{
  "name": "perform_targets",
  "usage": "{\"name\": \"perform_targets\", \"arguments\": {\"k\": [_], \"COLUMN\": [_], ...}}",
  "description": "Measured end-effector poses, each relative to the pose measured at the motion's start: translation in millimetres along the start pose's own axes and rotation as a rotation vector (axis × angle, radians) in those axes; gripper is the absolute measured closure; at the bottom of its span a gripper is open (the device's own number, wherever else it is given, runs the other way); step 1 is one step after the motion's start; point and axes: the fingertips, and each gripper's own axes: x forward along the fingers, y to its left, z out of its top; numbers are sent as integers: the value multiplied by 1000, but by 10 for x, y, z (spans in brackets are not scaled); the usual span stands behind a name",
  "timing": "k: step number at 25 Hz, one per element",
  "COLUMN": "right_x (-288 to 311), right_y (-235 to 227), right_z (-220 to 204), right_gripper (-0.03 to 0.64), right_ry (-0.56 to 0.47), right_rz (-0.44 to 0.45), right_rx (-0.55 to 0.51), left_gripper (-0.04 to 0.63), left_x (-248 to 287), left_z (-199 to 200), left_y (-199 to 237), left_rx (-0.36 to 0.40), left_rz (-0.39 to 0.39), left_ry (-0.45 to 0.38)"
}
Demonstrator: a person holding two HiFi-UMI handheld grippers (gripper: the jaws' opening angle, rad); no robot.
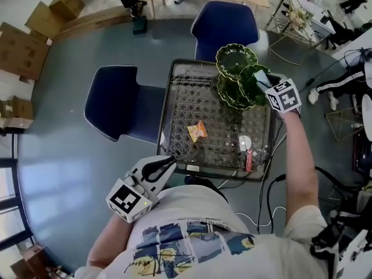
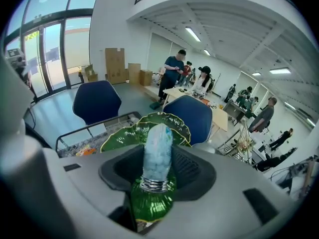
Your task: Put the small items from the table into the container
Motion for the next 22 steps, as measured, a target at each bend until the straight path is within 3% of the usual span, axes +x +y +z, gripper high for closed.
{"name": "perform_targets", "arguments": {"k": [12,22], "right_x": [271,-298], "right_y": [8,156], "right_z": [-52,254], "right_gripper": [439,439], "right_ry": [55,-86], "right_rz": [3,-106], "right_rx": [-30,-14], "left_gripper": [583,583], "left_x": [-147,-364], "left_z": [-84,-109], "left_y": [79,53], "left_rx": [-36,-27], "left_rz": [37,3], "left_ry": [8,-19]}}
